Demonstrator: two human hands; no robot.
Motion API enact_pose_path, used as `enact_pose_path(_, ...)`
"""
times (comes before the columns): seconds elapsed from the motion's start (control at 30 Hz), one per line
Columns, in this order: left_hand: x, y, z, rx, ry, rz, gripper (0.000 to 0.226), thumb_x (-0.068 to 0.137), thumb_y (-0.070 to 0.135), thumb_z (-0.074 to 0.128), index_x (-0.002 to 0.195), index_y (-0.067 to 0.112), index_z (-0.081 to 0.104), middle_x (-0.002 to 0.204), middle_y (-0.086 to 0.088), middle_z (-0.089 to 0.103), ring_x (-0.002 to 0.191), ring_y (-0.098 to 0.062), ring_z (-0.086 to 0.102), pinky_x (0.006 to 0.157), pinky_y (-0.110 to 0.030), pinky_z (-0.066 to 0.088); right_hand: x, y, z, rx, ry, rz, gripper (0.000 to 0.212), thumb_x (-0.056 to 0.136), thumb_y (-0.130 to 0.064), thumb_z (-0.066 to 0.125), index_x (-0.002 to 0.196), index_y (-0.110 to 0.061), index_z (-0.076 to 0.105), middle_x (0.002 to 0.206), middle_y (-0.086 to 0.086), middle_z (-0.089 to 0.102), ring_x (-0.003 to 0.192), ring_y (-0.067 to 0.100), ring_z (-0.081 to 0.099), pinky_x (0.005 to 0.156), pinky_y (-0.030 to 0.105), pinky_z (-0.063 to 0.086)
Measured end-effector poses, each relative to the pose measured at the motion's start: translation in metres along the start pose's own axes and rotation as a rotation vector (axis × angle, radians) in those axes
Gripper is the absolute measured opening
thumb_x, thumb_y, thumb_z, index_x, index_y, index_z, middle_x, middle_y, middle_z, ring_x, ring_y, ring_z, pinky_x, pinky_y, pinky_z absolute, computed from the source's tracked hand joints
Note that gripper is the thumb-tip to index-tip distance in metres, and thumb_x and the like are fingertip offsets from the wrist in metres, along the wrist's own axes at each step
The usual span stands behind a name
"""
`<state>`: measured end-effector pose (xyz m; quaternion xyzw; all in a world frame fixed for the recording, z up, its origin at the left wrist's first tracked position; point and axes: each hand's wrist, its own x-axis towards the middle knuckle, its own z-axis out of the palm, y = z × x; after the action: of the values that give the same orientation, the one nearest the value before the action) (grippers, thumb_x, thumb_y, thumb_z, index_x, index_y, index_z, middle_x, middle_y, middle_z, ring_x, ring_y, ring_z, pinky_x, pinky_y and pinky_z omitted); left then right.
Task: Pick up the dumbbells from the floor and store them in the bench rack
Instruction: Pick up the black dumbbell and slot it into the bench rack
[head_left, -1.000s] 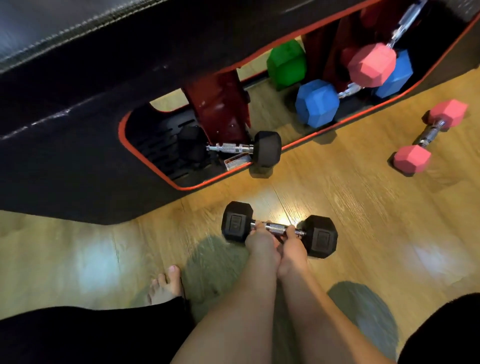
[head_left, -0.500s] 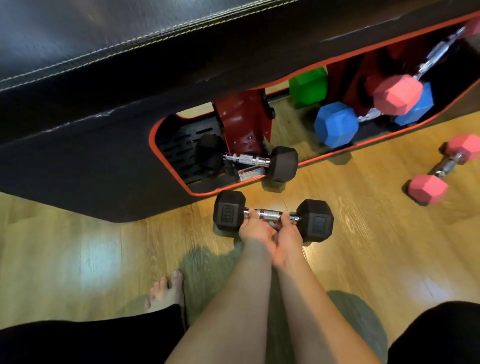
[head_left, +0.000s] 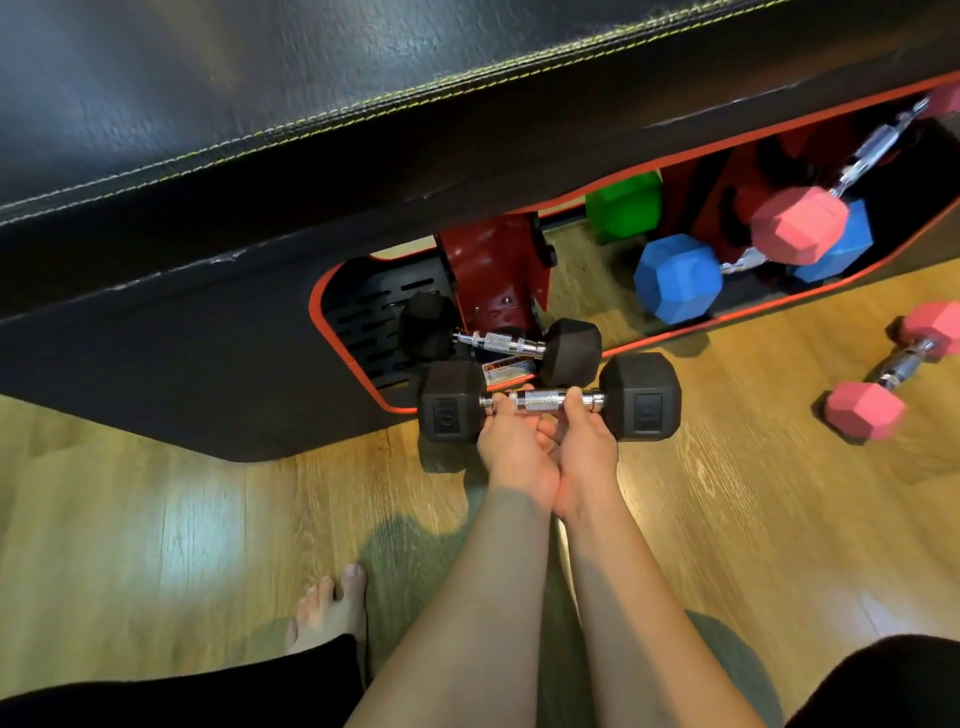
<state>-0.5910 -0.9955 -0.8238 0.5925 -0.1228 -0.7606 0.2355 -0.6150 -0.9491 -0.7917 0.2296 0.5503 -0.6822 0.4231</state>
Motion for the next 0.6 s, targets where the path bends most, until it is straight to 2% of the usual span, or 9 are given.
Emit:
enact_pose_path(0.17, -0.015, 0.018, 0.02, -0.083, -0.093, 0.105, 0.047, 0.101, 0.039, 0.047, 0.117, -0.001, 0.066, 0.086, -0.015, 0.068, 0.072, -0.025, 0.061, 0.064, -0.034, 0.049, -0.006, -0.023, 0.016, 0.027, -0.102, -0.116, 0.025, 0.099, -0.032, 0.055, 0.097, -0.009, 0.065, 0.074, 0.004, 0.075, 0.065, 0.014, 0.073, 0.057, 0.027, 0.056)
enact_pose_path(0.27, -0.028, 0.033, 0.034, -0.138, -0.156, 0.164, 0.043, 0.102, 0.036, 0.046, 0.121, 0.0, 0.063, 0.108, -0.015, 0.073, 0.088, -0.029, 0.068, 0.078, -0.037, 0.054, -0.011, -0.038, 0.027, 0.027, -0.154, -0.185, 0.024, 0.099, -0.03, 0.055, 0.094, -0.009, 0.064, 0.07, 0.002, 0.074, 0.061, 0.011, 0.071, 0.056, 0.026, 0.055)
enact_pose_path(0.33, -0.035, 0.042, 0.041, -0.169, -0.184, 0.184, 0.042, 0.102, 0.035, 0.047, 0.121, 0.001, 0.061, 0.114, -0.016, 0.072, 0.095, -0.031, 0.07, 0.081, -0.037, 0.056, -0.014, -0.046, 0.035, 0.029, -0.191, -0.207, 0.024, 0.1, -0.03, 0.054, 0.096, -0.008, 0.064, 0.069, 0.002, 0.073, 0.059, 0.01, 0.07, 0.054, 0.024, 0.056)
enact_pose_path(0.4, -0.039, 0.048, 0.045, -0.17, -0.194, 0.202, 0.042, 0.103, 0.035, 0.046, 0.118, 0.0, 0.063, 0.106, -0.015, 0.073, 0.088, -0.029, 0.071, 0.077, -0.036, 0.057, -0.018, -0.055, 0.04, 0.0, -0.213, -0.22, 0.027, 0.099, -0.031, 0.055, 0.101, -0.007, 0.065, 0.071, 0.003, 0.074, 0.059, 0.011, 0.07, 0.053, 0.023, 0.055)
enact_pose_path(0.53, -0.041, 0.054, 0.051, -0.196, -0.177, 0.203, 0.043, 0.102, 0.036, 0.047, 0.119, -0.002, 0.061, 0.076, -0.01, 0.065, 0.063, -0.018, 0.06, 0.057, -0.028, 0.049, -0.022, -0.065, 0.047, -0.04, -0.231, -0.212, 0.026, 0.097, -0.032, 0.058, 0.102, -0.007, 0.066, 0.074, 0.006, 0.072, 0.057, 0.012, 0.068, 0.051, 0.024, 0.054)
enact_pose_path(0.6, -0.04, 0.058, 0.052, -0.196, -0.158, 0.214, 0.045, 0.102, 0.037, 0.048, 0.121, -0.001, 0.06, 0.074, -0.01, 0.061, 0.061, -0.017, 0.055, 0.055, -0.027, 0.045, -0.023, -0.066, 0.051, -0.05, -0.243, -0.203, 0.023, 0.097, -0.032, 0.059, 0.096, -0.01, 0.066, 0.075, 0.007, 0.072, 0.06, 0.013, 0.069, 0.054, 0.026, 0.056)
